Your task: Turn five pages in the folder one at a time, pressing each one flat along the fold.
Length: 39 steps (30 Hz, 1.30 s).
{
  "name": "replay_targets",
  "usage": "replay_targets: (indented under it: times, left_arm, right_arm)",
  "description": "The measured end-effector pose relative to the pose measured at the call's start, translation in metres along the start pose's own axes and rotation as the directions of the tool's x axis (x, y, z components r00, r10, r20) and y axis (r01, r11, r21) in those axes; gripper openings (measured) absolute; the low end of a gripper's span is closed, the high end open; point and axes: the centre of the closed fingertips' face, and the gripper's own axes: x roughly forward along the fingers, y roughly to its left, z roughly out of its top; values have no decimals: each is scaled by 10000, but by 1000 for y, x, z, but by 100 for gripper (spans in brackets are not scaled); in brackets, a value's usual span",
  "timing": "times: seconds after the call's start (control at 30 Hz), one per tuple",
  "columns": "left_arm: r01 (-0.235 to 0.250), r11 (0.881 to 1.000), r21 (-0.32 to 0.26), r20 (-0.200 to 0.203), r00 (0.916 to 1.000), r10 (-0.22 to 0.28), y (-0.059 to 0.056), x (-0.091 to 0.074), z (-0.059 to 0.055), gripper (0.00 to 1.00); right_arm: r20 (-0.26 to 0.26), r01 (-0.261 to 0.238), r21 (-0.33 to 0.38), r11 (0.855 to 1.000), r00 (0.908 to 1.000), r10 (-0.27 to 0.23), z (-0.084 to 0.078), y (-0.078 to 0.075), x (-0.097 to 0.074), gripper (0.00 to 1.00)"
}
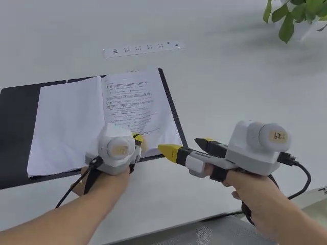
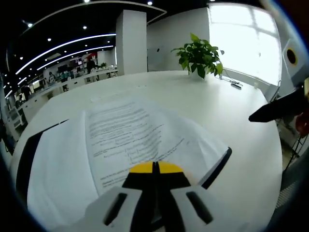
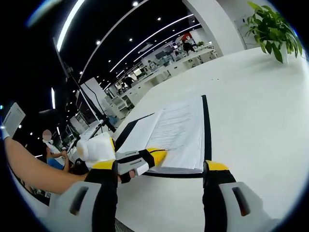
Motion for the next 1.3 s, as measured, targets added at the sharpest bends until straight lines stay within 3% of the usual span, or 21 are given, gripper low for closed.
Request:
replay_targets:
  times: [0.4,0.7,1.0,1.3]
  left_arm:
    - [-35,9999,119,60,10000,35,0,0,1,0]
    - [-34,9999,128,94,10000,33,0,1,1,0]
    - [-58,9998,171,123,9999,55,-1,0,0,0]
    - [-44,9998,199,138,9999,42,-1,0,0,0]
  right_arm:
    - [72,-377,-533,9979,9992,381,24,-17,40,54]
    - [-608,-526,-411,9978,9969,500,18,-30,67,50]
    - [-858,-528,-157,9985,9950,513,10,-40,76,50]
    - [-909,-510,-63,9987,9946,502,8,-34,74,47]
